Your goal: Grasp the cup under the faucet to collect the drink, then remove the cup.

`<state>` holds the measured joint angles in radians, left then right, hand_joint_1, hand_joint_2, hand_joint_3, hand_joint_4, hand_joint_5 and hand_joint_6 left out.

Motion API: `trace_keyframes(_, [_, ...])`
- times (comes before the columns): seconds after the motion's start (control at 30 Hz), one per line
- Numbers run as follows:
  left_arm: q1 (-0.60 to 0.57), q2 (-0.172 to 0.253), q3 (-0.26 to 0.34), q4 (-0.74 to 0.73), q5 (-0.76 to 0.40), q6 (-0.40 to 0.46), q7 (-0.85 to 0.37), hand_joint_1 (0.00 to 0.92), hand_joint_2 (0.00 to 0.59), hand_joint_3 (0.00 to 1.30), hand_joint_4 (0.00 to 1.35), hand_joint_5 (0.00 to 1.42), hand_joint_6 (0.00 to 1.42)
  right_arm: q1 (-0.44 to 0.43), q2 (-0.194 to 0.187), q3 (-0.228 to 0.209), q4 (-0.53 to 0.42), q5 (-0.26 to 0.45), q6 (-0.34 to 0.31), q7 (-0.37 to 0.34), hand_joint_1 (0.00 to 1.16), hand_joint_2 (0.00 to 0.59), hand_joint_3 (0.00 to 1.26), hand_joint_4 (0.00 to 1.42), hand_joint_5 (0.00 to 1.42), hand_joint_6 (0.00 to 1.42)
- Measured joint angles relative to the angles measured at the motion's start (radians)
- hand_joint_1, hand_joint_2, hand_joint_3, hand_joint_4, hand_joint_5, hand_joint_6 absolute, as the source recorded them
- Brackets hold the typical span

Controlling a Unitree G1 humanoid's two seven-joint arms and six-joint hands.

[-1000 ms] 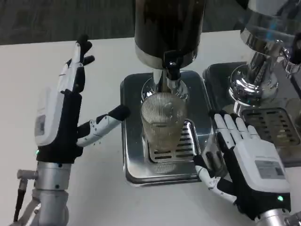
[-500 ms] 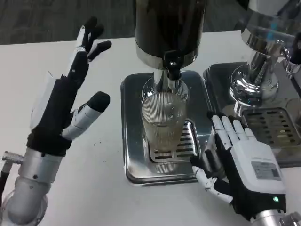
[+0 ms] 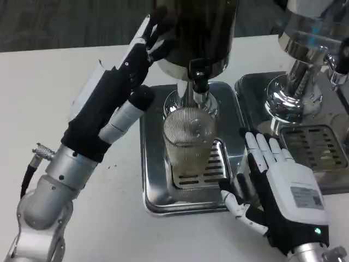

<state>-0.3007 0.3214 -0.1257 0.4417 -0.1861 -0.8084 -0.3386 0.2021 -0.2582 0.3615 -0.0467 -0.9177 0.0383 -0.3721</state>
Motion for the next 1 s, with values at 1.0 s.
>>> trace_keyframes(1.0, [-0.063, -0.083, 0.03, 0.086, 0.131, -0.081, -0.084, 0.0, 0.117, 0.17, 0.15, 0.33, 0.28, 0.007, 0.012, -0.015, 0.0, 0.01, 0.01, -0.012, 0.24, 0.407, 0.01, 0.0, 0.0, 0.06])
